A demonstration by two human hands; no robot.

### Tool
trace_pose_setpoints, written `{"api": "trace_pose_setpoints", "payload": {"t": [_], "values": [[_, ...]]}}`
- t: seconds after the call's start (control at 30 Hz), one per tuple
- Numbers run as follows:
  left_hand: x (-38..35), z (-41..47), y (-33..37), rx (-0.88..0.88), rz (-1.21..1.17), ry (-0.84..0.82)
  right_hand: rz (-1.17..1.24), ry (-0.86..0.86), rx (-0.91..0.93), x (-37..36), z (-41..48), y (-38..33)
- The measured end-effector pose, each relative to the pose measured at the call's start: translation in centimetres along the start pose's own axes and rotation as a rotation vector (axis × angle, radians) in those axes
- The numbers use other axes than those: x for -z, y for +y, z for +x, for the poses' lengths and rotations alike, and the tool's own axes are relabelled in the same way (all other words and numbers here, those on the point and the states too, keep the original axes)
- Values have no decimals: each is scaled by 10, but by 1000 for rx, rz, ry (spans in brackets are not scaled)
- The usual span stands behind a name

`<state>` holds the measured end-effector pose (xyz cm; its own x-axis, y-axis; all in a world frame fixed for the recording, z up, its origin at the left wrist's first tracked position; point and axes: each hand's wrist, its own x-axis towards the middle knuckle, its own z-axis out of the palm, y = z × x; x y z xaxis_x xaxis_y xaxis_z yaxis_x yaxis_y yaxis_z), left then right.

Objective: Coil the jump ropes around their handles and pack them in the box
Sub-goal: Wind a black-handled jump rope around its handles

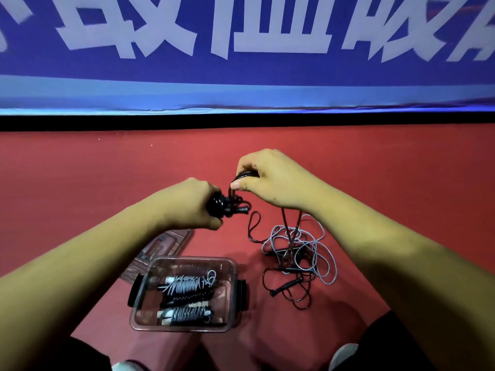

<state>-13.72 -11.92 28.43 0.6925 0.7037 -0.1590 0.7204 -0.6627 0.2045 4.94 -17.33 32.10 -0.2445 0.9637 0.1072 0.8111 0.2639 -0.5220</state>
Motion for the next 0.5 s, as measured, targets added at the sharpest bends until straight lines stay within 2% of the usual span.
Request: {"api": "trace_pose_setpoints", "payload": {"t": [0.13,0.3,0.4,0.5], "values": [[4,-12,24,-25,-401,-119,47,-37,-39,-1,3,13],[7,-18,23,-38,-982,-294,350,-69,-126,5,3,24],[7,-14,31,-2,-1465,-317,604,-120,-237,0,4,32],[11,-10,35,64,-1816,-256,630,-198,-281,-6,6,34]]}}
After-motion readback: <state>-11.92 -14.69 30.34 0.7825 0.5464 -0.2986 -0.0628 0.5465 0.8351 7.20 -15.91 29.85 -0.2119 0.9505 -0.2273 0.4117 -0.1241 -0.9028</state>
